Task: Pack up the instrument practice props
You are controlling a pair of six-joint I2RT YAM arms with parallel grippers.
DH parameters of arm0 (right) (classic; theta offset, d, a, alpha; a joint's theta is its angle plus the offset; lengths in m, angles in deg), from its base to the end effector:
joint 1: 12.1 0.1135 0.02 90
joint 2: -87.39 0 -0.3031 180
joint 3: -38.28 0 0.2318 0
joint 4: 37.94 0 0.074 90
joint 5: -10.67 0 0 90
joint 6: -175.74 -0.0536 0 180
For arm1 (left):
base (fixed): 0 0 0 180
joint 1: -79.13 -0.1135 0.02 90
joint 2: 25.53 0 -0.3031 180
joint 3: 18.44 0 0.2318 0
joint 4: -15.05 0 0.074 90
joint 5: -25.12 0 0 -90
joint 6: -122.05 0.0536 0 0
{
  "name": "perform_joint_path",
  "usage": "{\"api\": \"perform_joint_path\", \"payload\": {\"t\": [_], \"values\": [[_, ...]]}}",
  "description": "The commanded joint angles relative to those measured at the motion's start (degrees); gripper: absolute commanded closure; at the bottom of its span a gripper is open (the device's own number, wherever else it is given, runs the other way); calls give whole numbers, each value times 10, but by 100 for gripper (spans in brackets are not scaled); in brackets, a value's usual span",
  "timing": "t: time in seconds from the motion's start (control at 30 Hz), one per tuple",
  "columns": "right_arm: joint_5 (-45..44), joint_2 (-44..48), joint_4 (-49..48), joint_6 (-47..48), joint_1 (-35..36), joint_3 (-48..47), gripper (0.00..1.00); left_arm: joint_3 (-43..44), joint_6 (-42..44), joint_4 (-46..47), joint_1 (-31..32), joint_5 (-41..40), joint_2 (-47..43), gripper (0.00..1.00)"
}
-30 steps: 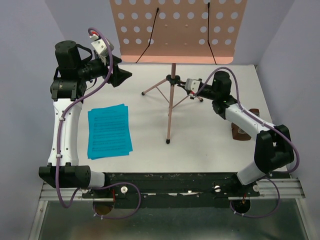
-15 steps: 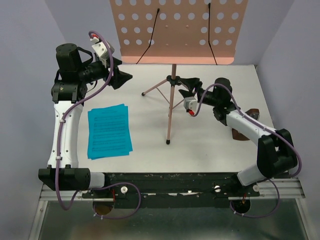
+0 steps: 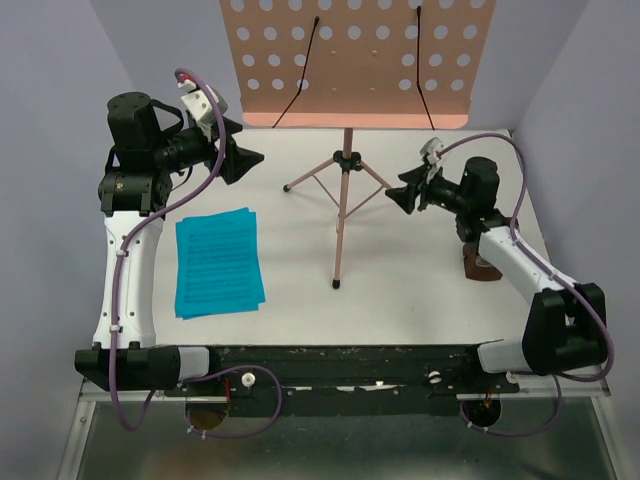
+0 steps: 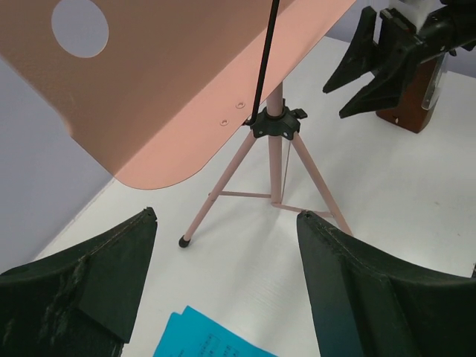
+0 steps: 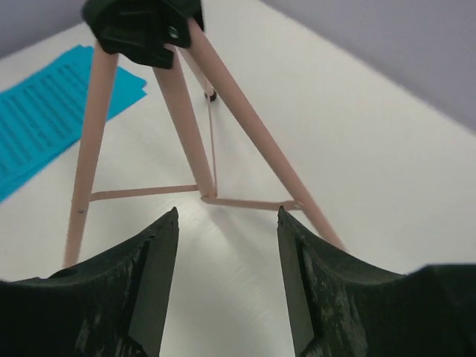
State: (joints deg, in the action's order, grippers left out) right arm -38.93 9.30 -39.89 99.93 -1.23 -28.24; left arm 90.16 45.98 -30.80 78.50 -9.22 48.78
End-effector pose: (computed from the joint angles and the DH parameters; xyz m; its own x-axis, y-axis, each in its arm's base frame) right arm 0.2858 0.0903 0.3444 0.0299 -0.1843 -0.9824 -0.7879 0.6005 -0.1367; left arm 0.2321 -0.0417 0.5150 -0.0012 0.1358 -0.9907 0.8273 0.5566 0.0753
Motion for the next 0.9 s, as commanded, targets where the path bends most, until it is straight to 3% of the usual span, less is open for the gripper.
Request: {"api": "perform_joint_path", "payload": {"t": [0.0,0.1,0.2,0.37,0.57,0.87], "values": [[129,-70,10,-267,-44,-44,38,2,18,-20,3,-10,-7,14],[224,-143,-4,-371,-67,-117,37,13,33,-46,3,-14,-6,14],[331,-205,-82,-486,-72,-180,33,23,57,-73,3,-21,-4,14],[390,-282,-137,-634,-67,-271,20,18,67,-86,3,-36,-8,14],[423,-323,-82,-646,-31,-345,23,6,79,-93,3,-53,-17,14],[384,-362,-6,-654,-16,-392,33,-10,86,-94,3,-64,-33,14]]}}
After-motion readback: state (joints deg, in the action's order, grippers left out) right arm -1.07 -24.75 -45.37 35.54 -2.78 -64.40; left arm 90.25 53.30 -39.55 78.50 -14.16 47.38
